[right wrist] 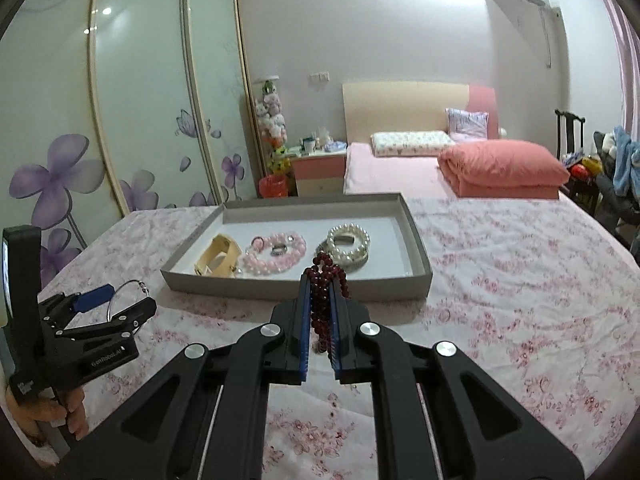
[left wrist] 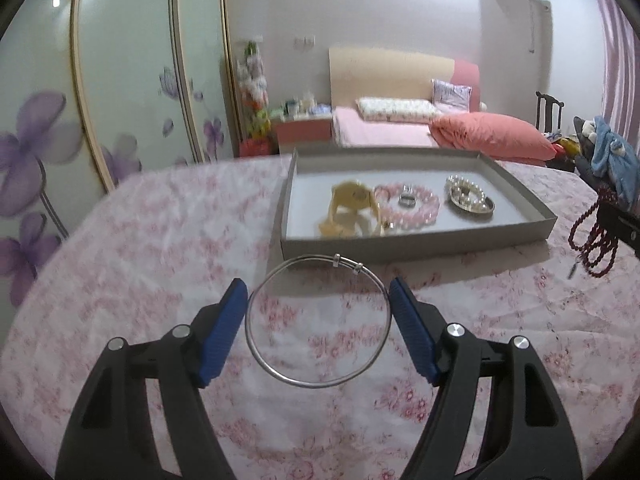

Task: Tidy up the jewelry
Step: 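Carry the bangle and beaded necklace in both grippers over the tray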

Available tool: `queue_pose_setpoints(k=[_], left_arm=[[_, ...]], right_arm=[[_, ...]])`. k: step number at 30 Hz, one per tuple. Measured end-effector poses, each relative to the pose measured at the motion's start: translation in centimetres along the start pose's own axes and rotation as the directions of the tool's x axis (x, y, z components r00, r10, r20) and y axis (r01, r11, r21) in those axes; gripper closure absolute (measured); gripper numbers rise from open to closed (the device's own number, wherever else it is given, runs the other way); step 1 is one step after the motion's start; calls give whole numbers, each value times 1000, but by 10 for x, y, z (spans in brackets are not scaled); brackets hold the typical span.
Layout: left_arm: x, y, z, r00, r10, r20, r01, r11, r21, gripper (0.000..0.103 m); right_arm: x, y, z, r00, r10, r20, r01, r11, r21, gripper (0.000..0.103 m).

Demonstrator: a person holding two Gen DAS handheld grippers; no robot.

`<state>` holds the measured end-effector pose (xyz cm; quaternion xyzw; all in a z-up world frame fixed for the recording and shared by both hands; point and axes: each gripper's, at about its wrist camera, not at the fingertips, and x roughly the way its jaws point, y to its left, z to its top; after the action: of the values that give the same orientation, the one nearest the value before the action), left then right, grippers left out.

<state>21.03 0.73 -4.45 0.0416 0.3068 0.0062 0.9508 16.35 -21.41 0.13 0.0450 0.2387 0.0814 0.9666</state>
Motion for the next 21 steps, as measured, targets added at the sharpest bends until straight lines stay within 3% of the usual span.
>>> queue_pose_setpoints(k=[7,21], left_arm=[[-15,-9,6,995,25,92,-27,999,20,32],[-50,-23,13,965,49,256,-60,998,34,32]], right_arm=[[-11,4,1,997,-5,74,5,1000,-5,94],[-35,13,3,970,-35,240,44,999,-30,94]])
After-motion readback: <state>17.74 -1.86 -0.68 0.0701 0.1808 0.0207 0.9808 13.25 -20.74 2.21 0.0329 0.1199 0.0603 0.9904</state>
